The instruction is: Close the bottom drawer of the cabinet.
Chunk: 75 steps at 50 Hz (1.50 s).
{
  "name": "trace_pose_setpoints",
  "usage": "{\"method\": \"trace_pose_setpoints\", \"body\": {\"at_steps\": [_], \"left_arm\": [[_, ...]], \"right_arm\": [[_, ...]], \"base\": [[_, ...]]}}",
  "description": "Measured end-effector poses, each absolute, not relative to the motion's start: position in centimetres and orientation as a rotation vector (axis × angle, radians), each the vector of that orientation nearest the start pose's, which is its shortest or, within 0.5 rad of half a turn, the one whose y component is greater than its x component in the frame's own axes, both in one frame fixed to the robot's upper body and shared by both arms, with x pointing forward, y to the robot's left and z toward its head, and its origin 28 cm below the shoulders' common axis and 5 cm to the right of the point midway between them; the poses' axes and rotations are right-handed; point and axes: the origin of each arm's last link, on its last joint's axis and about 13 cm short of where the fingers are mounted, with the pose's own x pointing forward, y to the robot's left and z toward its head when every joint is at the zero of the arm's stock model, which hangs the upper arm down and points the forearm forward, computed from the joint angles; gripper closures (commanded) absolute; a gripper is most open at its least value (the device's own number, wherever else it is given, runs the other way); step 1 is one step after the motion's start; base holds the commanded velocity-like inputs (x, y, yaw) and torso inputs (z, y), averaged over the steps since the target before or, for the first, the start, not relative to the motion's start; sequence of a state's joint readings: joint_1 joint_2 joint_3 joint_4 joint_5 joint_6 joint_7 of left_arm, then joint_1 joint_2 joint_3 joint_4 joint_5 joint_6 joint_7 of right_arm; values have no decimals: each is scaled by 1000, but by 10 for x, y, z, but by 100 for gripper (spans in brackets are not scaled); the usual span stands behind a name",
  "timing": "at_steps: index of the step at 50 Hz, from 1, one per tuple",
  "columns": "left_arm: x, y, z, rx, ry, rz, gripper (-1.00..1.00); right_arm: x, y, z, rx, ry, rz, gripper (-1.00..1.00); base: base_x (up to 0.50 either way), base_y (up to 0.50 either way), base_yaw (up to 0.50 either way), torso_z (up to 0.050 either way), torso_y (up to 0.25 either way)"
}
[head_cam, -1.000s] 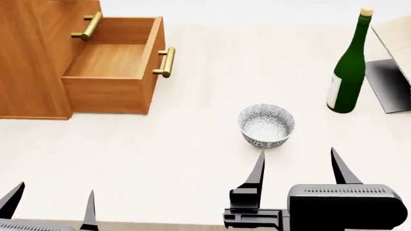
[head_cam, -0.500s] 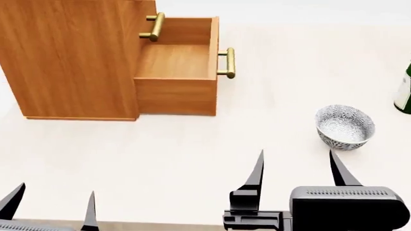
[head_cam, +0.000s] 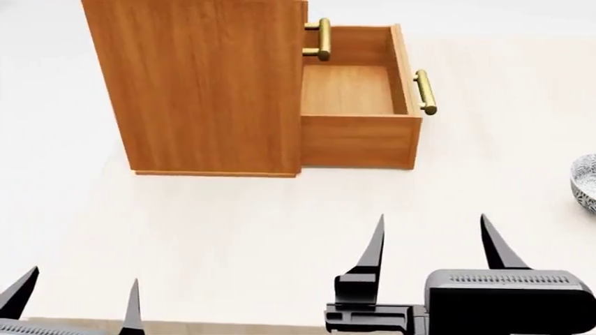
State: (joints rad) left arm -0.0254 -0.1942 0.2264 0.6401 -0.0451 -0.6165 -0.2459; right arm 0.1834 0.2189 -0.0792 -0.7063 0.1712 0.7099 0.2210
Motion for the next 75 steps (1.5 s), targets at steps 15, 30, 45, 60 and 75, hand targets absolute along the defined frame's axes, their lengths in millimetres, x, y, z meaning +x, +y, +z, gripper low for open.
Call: {"method": "trace_pose_setpoints", "body": {"at_steps": [15,30,45,60,75], "left_arm": [[191,195,102,153,-33,-8,-100],[191,195,101,152,-29,-5,-100],[191,195,101,152,-27,-4,-100],[191,195,102,154,-29,-2,-100],[190,195,103,153,-31,2,-100]], "right_arm": [[211,-110,148,-79,-170,-53,-100],[212,-110,150,-62,-171,-51,-100],[211,-111,153,-40,-175,-28,-100],[211,-111,155,-34,-178,-22,-100],[211,-111,156,-36,-179,-20,-100]], "base": [[0,0,0,0,0],[0,0,0,0,0],[294,0,0,0,0],[500,0,0,0,0],[500,0,0,0,1]]}}
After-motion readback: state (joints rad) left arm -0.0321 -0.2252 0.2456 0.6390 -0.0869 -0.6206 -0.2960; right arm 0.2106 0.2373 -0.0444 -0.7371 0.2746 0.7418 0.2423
